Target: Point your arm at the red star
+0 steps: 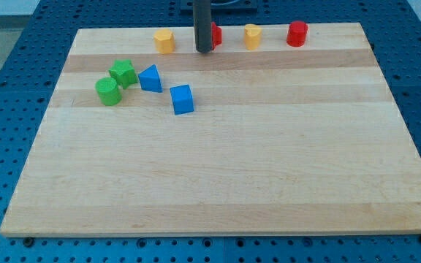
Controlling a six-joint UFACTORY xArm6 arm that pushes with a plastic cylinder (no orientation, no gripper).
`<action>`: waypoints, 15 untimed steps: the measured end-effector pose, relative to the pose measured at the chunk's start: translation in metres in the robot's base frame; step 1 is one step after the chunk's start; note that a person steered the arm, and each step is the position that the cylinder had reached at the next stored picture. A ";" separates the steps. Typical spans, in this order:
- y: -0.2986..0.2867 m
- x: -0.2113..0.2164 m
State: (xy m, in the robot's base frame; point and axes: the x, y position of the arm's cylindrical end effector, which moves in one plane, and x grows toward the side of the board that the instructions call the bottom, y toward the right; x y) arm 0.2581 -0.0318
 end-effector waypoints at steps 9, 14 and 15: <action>-0.117 -0.002; -0.052 -0.066; -0.050 -0.066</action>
State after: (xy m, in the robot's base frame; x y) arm 0.1918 -0.0817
